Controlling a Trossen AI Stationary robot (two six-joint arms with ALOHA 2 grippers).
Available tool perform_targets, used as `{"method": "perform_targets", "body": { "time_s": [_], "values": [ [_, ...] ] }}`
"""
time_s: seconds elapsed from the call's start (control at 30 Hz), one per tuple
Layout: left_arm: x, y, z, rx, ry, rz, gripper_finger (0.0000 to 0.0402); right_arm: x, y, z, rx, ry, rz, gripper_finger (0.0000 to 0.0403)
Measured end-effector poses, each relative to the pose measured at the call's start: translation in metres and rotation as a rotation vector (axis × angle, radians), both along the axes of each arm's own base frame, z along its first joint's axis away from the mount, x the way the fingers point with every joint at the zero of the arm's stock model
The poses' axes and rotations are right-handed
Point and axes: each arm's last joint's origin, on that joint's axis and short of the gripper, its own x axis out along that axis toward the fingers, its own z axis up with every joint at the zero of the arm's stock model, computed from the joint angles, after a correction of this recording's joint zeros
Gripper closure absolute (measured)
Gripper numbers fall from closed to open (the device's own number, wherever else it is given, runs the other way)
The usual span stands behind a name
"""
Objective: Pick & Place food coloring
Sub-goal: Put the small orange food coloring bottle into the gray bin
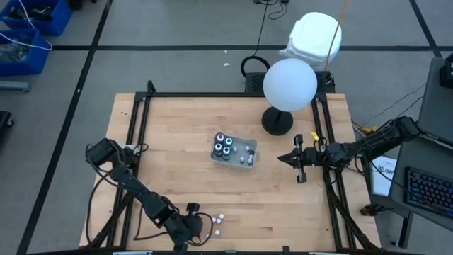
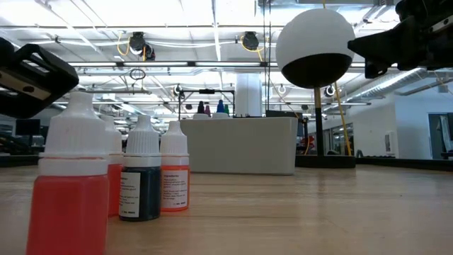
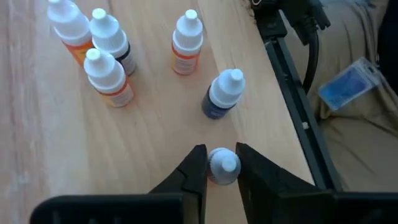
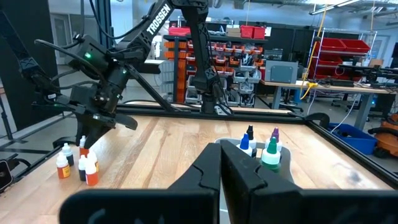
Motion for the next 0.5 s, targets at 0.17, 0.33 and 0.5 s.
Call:
{"method": "perform_targets", "body": {
  "time_s": [0.17,0.33,0.5],
  "values": [
    [-0.008,0.013,0.012,0.125,0.028,-0.049,0.0336,0.000,0.000,0.000,0.000,0.000,0.000,0.0403],
    [-0.020,0.030,0.067,0.223,-0.148,-0.140,0.0331,0.000,0.000,0.000,0.001,0.000,0.000,0.0403],
    [-0.048,0.062,0.135,0.266,-0.346,-0.152,0.0329,0.000,0.000,0.000,0.000,0.000,0.000,0.0403]
  ]
}}
